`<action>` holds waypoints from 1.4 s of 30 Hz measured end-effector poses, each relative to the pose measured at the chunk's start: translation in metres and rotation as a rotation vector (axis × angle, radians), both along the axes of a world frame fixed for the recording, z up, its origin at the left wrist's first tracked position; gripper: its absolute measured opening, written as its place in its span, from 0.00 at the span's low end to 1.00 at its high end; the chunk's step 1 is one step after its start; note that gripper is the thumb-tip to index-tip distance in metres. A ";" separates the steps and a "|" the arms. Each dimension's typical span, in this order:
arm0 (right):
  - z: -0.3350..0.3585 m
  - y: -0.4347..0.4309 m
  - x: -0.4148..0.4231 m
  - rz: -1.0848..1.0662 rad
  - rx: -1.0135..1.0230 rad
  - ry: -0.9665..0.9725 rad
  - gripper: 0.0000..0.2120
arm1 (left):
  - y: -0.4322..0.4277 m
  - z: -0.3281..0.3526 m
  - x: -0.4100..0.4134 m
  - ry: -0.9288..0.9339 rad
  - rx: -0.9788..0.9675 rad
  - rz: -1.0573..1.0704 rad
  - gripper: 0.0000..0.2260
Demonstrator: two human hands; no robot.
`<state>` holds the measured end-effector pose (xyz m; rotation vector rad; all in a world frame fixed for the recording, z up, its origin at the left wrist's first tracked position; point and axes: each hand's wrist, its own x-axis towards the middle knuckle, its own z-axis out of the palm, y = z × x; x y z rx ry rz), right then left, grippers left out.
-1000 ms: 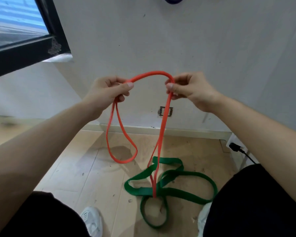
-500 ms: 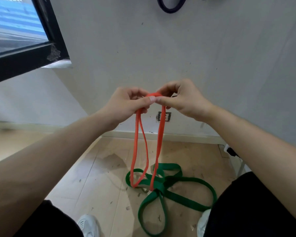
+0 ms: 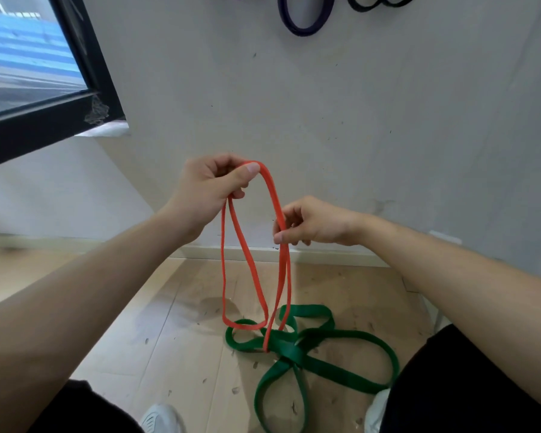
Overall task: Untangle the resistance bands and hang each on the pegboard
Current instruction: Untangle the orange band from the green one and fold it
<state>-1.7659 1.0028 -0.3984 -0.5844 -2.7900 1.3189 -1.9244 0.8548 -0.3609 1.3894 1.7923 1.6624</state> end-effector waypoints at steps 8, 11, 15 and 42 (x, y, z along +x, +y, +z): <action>0.010 0.010 -0.003 -0.162 0.084 0.219 0.06 | -0.008 0.004 -0.022 -0.079 0.028 0.112 0.07; 0.021 0.010 0.005 -0.201 0.032 0.327 0.07 | -0.012 -0.004 -0.033 -0.101 -0.077 0.088 0.08; 0.039 0.003 0.012 -0.225 0.051 0.462 0.07 | -0.014 -0.017 -0.035 -0.112 -0.269 -0.039 0.11; 0.024 -0.021 -0.002 -0.022 0.072 0.247 0.03 | -0.006 0.008 0.000 0.074 0.045 -0.081 0.05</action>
